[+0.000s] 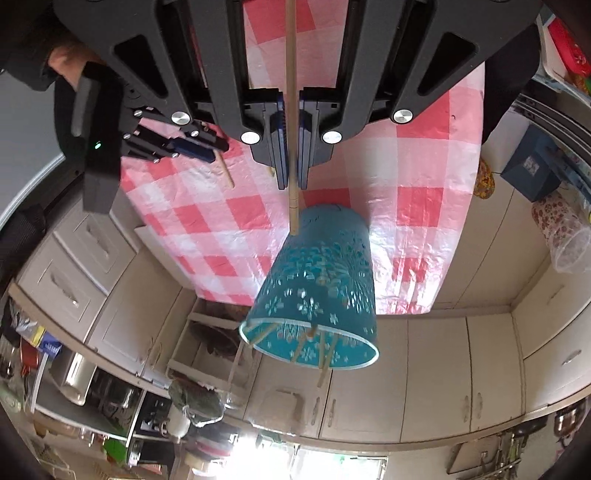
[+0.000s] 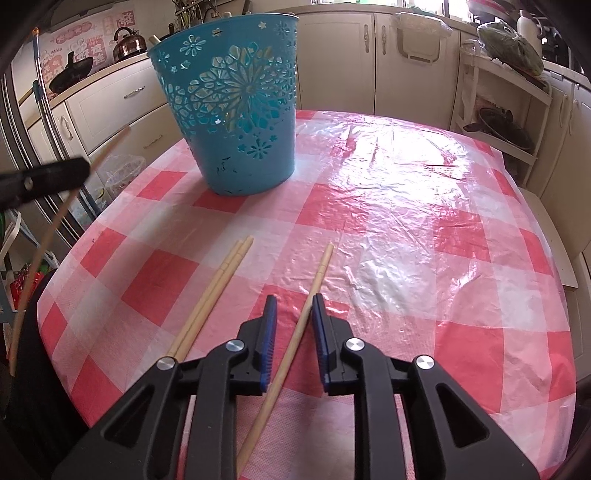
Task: Organize utensils
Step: 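Lift the chopstick with the left gripper into the teal bin and release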
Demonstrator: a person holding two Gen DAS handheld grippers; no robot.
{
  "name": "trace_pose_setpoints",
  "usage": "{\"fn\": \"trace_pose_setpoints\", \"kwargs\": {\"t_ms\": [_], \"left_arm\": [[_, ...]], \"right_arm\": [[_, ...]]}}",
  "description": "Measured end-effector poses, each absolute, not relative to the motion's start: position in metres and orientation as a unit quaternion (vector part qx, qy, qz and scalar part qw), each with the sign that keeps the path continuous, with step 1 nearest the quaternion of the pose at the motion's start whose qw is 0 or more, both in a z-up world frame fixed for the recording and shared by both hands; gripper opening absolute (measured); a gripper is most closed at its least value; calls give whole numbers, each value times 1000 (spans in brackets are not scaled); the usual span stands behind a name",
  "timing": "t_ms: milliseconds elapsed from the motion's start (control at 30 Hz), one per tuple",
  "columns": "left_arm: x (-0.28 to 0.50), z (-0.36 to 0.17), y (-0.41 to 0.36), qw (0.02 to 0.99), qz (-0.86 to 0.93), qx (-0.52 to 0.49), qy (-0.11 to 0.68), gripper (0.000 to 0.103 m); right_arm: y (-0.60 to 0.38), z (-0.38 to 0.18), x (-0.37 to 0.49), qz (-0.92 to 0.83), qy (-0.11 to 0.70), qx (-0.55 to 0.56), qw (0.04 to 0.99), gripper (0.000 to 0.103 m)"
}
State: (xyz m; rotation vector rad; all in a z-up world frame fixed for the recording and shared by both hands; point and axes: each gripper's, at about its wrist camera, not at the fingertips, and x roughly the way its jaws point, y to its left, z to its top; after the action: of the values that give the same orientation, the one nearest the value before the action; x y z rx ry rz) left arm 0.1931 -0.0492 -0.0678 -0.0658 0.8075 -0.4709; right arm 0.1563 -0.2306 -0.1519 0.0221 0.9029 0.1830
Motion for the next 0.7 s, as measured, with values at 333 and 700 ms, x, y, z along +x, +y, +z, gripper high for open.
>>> {"fn": "trace_pose_setpoints", "kwargs": {"t_ms": [333,700], "left_arm": [[220,34,-37,920,-252,-85,287,5],[306,91,-66,963,-205,-115,135,5]], "right_arm": [[-234,-152,156,95,436,24,895,21],[-240,-153,158,104,436,47,893,21]]}}
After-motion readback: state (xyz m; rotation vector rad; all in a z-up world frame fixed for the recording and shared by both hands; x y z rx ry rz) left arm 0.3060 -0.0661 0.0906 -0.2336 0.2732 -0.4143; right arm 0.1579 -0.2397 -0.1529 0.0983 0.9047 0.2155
